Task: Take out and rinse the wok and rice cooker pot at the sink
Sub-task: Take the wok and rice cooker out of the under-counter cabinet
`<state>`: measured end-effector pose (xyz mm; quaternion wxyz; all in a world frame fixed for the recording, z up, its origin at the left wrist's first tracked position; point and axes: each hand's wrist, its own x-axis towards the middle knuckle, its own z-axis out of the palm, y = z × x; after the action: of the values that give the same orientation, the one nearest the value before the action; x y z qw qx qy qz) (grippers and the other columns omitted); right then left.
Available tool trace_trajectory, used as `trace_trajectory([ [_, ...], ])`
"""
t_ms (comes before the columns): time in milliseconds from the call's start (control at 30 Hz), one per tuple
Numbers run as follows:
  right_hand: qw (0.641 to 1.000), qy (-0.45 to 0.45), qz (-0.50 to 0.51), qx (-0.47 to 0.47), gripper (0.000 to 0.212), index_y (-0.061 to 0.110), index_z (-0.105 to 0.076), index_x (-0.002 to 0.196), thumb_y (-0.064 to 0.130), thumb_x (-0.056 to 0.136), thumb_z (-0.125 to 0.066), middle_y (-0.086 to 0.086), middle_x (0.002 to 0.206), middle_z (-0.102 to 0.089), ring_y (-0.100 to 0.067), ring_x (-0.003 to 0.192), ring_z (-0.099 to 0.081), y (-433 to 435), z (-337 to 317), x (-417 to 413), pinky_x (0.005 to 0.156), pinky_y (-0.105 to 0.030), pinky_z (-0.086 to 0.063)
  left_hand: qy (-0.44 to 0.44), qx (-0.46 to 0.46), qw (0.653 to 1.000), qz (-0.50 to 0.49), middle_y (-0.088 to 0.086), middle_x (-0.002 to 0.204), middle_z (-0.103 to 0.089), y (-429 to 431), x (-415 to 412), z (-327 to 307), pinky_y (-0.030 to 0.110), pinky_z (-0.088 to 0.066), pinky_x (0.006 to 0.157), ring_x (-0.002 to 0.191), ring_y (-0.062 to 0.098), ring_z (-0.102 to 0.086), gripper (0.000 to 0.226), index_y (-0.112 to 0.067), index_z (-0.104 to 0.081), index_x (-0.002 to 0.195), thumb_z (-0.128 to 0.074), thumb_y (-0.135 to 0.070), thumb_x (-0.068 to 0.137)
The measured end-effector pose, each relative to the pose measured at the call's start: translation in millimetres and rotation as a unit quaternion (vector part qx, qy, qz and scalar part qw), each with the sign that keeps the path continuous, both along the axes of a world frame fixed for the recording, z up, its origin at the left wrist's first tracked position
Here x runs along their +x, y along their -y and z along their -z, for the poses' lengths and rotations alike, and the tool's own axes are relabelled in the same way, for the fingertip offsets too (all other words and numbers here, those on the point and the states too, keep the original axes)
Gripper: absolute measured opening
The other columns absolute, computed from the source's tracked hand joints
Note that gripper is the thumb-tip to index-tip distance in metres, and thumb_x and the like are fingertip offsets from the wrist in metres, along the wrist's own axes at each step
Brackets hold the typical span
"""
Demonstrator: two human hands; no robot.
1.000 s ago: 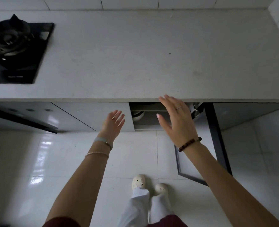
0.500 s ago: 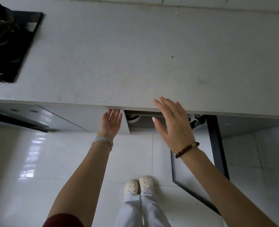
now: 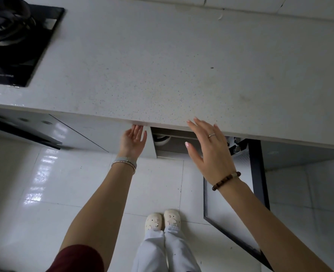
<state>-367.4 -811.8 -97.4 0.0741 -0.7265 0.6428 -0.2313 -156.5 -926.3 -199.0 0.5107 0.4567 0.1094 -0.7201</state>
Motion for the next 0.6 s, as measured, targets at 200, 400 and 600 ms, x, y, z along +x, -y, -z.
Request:
trace_trajectory([
  [200,0.999,0.027,0.007,0.033,0.050,0.017,-0.040,0.144,0.037,0.098,-0.042,-0.003,0.147,-0.043,-0.016,0.138,-0.037,-10.0,-1.3,-7.8,0.116,-0.047,-0.026,-0.005,-0.004,1.000,0.008,0.007,0.138,-0.054,6.4,0.1,-7.3,0.039,-0.038,0.110,0.131,0.021,-0.049,0.033,-0.007,-0.053,0.129,-0.036,-0.014,0.102],
  [400,0.995,0.087,0.035,0.041,0.051,0.019,-0.040,0.144,0.038,0.097,-0.042,-0.001,0.147,-0.042,-0.016,0.138,-0.034,-24.5,-1.6,-11.4,0.112,-0.047,-0.033,-0.020,-0.011,1.000,0.003,0.005,0.132,-0.058,8.2,-2.3,-5.3,0.040,-0.038,0.109,0.129,0.019,-0.051,0.027,-0.009,-0.058,0.116,-0.036,-0.011,0.101],
  [600,0.995,0.088,0.041,0.034,0.051,0.019,-0.039,0.144,0.038,0.097,-0.043,-0.001,0.147,-0.042,-0.016,0.139,-0.032,-32.6,-3.7,-13.8,0.113,-0.049,-0.031,-0.006,0.001,1.000,-0.011,0.004,0.148,-0.044,-4.7,-0.4,-1.0,0.037,-0.037,0.109,0.137,0.019,-0.042,0.041,-0.012,-0.044,0.142,-0.039,-0.012,0.101],
])
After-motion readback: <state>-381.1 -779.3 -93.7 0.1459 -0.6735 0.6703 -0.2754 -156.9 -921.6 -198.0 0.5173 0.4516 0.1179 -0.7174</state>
